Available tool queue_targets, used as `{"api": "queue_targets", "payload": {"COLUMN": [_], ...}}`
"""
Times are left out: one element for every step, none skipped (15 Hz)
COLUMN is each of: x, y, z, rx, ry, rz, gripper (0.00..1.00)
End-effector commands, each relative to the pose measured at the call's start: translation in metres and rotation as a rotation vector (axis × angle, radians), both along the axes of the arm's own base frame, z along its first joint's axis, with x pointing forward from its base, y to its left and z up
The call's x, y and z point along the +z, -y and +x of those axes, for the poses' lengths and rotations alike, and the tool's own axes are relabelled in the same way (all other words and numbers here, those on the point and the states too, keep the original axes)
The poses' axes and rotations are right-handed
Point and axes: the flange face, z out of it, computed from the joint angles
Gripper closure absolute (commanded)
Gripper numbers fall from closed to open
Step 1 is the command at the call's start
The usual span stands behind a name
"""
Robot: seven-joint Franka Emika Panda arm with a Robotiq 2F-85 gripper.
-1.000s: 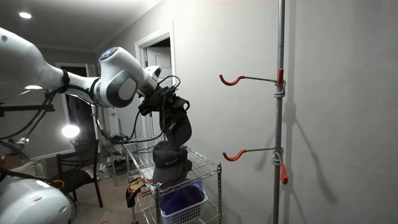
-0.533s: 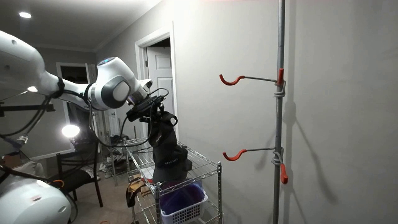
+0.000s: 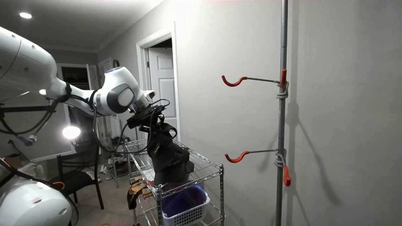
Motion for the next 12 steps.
{"api": "queue_targets", "payload": {"x": [-0.005, -0.006, -0.006, -0.005, -0.004, -0.003, -0.001, 0.0, -0.001, -0.005, -0.01, -0.018], "y": [-0.027, -0.036, -0.043, -0.051, -0.058, -0.065, -0.071, -0.076, -0.081, -0.084, -0.086, -0.085], "z": [0.024, 0.031, 0.038, 0.045, 0.054, 0.064, 0.073, 0.082, 0.091, 0.102, 0.112, 0.123], "rx": [-0.016, -0.018, -0.021, -0.028, -0.041, -0.052, -0.068, -0.08, -0.095, -0.111, -0.131, -0.147], "ry": [-0.052, -0.064, -0.078, -0.09, -0.091, -0.1, -0.102, -0.109, -0.108, -0.11, -0.116, -0.125], "rz": [0.02, 0.033, 0.041, 0.053, 0.07, 0.077, 0.087, 0.095, 0.103, 0.103, 0.104, 0.102], "gripper": [0.99, 0.99, 0.99, 0.99, 0.99, 0.99, 0.99, 0.99, 0.99, 0.99, 0.99, 0.99]}}
